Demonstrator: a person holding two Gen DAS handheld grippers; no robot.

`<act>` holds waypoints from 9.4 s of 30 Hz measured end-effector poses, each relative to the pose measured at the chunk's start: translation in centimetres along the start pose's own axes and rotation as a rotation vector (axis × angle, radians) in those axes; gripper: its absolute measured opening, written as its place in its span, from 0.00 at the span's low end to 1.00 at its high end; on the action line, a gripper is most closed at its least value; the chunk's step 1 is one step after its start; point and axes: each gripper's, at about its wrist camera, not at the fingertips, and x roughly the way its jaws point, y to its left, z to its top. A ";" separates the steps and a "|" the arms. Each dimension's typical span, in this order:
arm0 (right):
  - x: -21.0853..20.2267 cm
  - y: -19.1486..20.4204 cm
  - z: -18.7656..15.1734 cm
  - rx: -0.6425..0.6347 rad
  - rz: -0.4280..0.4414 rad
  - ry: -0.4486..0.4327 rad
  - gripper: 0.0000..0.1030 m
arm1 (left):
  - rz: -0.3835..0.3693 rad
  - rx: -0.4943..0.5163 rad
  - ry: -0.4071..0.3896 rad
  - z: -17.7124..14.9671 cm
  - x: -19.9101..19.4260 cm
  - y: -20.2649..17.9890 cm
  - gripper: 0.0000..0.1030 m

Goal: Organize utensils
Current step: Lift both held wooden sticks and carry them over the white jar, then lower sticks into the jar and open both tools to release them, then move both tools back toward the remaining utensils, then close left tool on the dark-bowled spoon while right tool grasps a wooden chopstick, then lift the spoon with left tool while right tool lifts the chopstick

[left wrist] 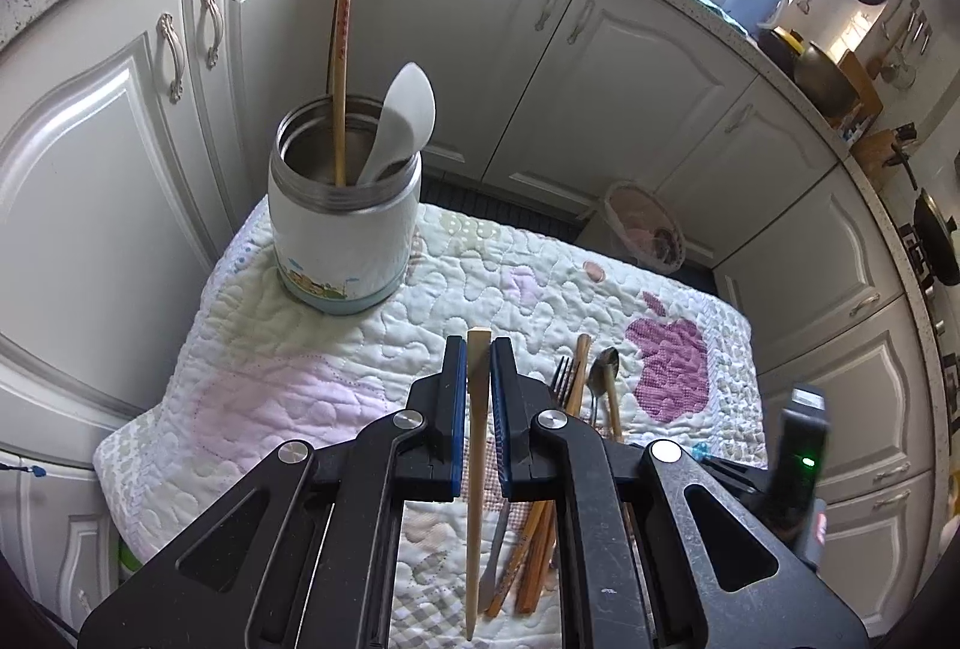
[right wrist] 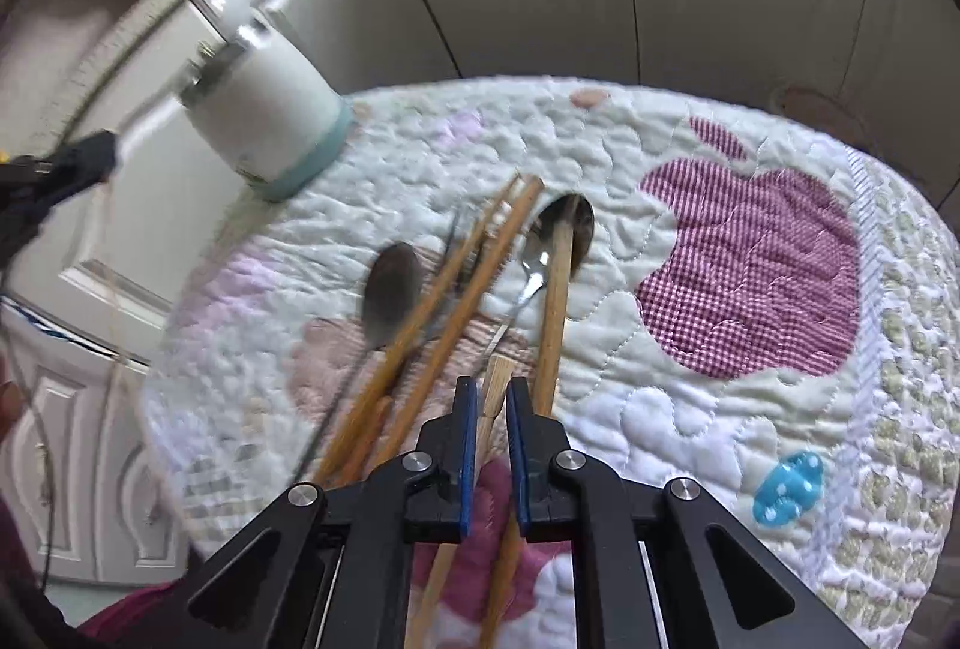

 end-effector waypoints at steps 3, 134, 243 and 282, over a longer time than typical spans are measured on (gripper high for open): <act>-2.7 0.7 0.4 0.003 0.039 -0.049 0.08 | -0.003 0.002 -0.018 0.5 -1.0 -0.1 0.06; -5.6 10.9 10.5 -0.076 0.055 -0.241 0.45 | 0.246 -0.067 -0.316 4.1 -3.5 4.6 0.48; -0.2 -3.3 1.7 0.086 -0.061 -0.088 0.08 | 0.015 0.165 0.136 -0.9 8.7 -0.5 0.04; -2.7 -0.8 2.0 0.024 -0.057 -0.086 0.07 | -0.011 0.015 0.060 -1.3 3.9 1.6 0.01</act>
